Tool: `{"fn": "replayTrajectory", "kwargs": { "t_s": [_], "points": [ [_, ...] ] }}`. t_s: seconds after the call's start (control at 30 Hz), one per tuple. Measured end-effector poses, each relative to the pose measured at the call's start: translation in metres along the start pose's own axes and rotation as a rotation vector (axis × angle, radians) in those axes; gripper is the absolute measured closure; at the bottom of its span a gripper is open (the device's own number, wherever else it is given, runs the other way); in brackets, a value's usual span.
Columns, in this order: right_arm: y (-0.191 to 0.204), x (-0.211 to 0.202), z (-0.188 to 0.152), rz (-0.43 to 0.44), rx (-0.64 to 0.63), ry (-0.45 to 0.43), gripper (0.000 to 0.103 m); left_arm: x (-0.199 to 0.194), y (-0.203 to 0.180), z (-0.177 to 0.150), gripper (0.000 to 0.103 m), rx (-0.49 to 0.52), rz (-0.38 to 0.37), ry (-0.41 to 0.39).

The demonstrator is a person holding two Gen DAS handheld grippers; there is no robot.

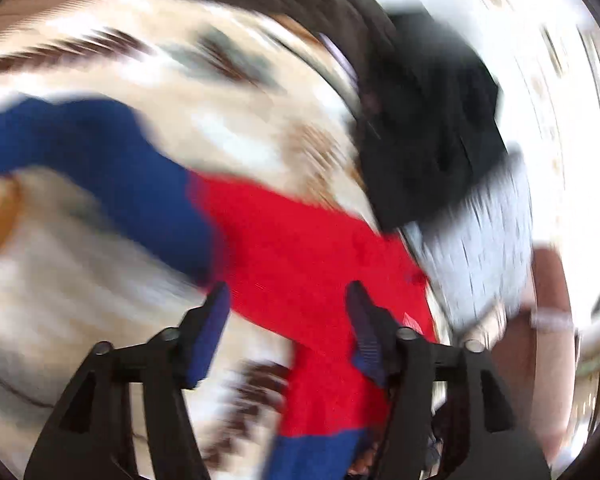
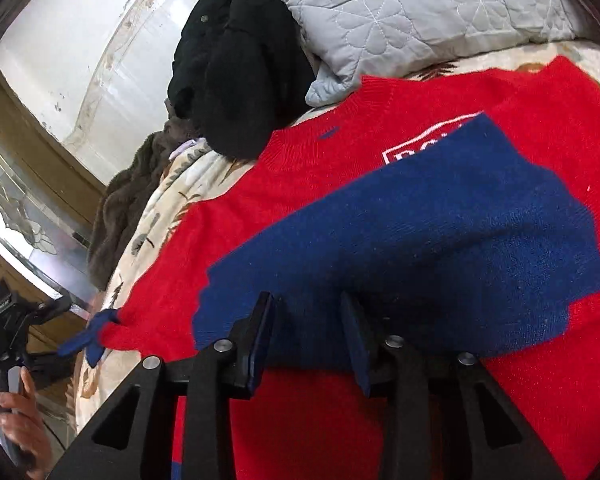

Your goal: Fold small clothes

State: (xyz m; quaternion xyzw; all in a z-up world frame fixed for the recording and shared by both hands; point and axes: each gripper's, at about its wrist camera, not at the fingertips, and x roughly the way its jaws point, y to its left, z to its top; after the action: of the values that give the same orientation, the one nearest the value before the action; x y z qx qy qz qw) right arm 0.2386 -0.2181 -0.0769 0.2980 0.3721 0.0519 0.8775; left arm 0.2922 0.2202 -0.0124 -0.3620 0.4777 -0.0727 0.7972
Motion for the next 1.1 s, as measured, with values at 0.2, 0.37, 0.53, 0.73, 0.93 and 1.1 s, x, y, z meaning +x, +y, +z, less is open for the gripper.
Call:
{"fn": "replayTrajectory", "kwargs": {
  "t_s": [0.2,0.37,0.53,0.73,0.93,1.1],
  "points": [
    [-0.008,-0.005,0.002,0.032,0.026,-0.004,0.066,-0.02,0.091,0.036,0.038,-0.246,0.004,-0.078],
    [-0.005,0.001,-0.001,0.034,0.026,-0.006,0.066,0.01,0.11,0.056,0.038,-0.334,0.007,-0.06],
    [-0.008,0.0,-0.002,0.055,0.043,-0.009,0.066,0.021,0.111,0.068,0.082,-0.361,-0.042,-0.073],
    [-0.012,0.0,-0.001,0.078,0.063,-0.011,0.066,-0.016,0.076,0.061,0.099,-0.189,-0.035,-0.144],
    [-0.003,-0.005,0.006,0.036,0.054,0.033,0.064,-0.034,0.01,0.046,0.099,-0.002,-0.018,-0.175],
    [-0.012,-0.03,0.012,0.015,0.052,0.027,0.051,-0.032,-0.039,0.029,0.099,0.106,-0.018,-0.158]
  ]
}}
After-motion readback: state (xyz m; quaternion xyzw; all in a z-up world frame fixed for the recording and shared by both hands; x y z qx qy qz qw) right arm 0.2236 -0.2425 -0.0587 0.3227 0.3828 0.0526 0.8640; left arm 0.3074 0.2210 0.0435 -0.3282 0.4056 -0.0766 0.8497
